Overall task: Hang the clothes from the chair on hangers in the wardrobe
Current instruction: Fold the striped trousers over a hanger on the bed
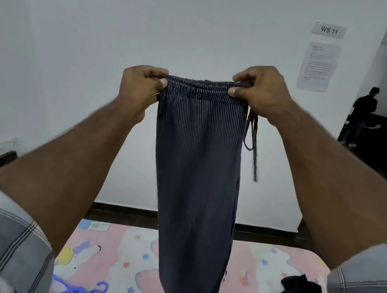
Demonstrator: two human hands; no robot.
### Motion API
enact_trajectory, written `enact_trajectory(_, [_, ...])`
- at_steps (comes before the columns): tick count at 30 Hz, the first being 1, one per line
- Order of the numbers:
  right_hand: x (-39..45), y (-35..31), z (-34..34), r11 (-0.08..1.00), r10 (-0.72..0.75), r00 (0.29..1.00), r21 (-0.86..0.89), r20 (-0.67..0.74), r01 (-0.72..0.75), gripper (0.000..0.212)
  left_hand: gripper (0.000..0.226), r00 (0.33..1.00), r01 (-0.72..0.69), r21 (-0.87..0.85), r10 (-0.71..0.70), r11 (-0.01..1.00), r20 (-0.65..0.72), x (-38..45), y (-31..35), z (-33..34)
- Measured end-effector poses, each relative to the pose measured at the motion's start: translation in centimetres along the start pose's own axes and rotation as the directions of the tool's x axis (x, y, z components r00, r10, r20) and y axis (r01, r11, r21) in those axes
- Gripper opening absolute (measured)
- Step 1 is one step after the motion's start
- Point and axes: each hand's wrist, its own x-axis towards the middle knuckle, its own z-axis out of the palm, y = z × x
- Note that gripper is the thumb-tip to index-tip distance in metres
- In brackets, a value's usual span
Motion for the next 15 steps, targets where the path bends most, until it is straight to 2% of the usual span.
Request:
enact_trajectory(8, [-1.3,0.7,1.8,0.997,0.049,0.998,0.061,-0.028,-0.047,0.029,0.017,0.999,0.015,0.001,-0.015,1.000,0.042,-0.2,-0.9,-1.1])
enact_trajectory(11, [-1.9,0.3,2.5,0.997,0.062,0.998,0.045,0.034,-0.063,0.030,0.019,0.998,0.039,0.012,-0.039,0.999,0.044,-0.1,-1.5,-1.9])
enact_trajectory(15, [-2.6,-0.2,3.6,0.996,0.056,0.995,0.078,-0.078,-0.050,0.029,0.019,0.997,0.051,-0.002,-0.051,0.999,0.060,-0.1,-2.1,-2.8])
